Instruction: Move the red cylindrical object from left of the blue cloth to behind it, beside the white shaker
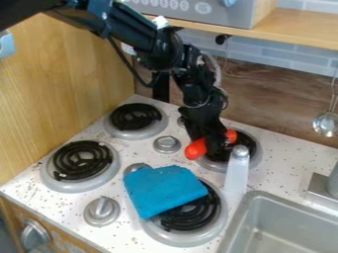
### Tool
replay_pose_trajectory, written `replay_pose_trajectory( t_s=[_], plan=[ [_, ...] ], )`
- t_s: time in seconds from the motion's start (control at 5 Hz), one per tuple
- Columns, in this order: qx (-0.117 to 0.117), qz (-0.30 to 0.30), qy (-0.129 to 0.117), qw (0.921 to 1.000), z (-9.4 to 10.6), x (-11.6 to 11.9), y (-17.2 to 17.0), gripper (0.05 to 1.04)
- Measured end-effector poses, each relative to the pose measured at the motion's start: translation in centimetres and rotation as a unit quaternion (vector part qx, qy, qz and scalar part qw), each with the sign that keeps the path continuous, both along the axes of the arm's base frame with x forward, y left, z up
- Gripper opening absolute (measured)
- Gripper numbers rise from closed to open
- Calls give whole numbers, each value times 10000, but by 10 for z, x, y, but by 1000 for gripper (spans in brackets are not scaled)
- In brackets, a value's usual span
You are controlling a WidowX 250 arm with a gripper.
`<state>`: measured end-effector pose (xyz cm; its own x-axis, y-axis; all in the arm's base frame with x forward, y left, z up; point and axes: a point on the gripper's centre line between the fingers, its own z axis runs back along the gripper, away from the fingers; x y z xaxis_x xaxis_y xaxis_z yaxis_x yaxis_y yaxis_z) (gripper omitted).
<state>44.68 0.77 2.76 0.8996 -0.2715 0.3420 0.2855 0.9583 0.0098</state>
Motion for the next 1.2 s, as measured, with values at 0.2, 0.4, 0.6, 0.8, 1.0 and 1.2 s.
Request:
replay_pose_trajectory(
  t_s=[0.2,0.4,0.6,0.8,1.0,1.2],
  plan=[
    [183,-815,281,9961,-6,-1,0,619],
    [341,-902,195,9952,-10,0,9,921],
    [322,-833,271,9956,-26,-15,18,1009],
    [307,-800,-51,9963,-3,-23,23,1006],
    [295,-719,-322,9965,29,-42,29,1005],
    [181,-554,-627,9963,71,-76,42,1005]
  ],
)
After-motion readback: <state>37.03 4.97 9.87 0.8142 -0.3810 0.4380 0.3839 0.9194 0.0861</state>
